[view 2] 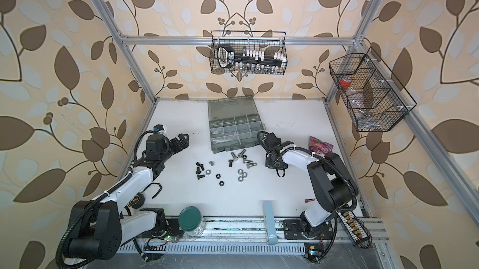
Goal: Sort the screws and nuts into containers
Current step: Pick up the nut from the center of the table.
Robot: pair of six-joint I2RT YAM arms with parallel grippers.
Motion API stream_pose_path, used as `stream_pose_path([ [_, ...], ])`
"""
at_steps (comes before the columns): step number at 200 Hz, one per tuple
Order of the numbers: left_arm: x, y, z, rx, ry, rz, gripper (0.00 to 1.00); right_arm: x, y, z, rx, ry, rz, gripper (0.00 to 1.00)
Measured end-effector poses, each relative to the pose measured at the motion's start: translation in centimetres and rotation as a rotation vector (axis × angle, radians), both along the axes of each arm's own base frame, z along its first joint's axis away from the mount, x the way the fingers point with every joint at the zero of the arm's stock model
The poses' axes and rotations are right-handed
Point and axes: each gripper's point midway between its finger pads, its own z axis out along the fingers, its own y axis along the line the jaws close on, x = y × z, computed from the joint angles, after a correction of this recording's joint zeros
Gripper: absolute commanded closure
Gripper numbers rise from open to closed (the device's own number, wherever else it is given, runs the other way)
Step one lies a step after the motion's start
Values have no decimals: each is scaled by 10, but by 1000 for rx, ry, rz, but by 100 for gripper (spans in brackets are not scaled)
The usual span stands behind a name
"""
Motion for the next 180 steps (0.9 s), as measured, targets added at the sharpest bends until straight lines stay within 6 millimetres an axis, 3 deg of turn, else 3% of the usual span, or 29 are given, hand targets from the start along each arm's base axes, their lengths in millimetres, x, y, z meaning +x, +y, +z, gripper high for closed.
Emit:
stream_pose_path([
  [65,0,0,0,4,2,-2,1,3,8,11,17,20,56,89],
  [145,1,0,1,6,-1,-3,1,65,37,83,58,-159,125,91],
  [180,1,0,2,5,-2,-3,1,97,50,98,53,-205,150,91],
])
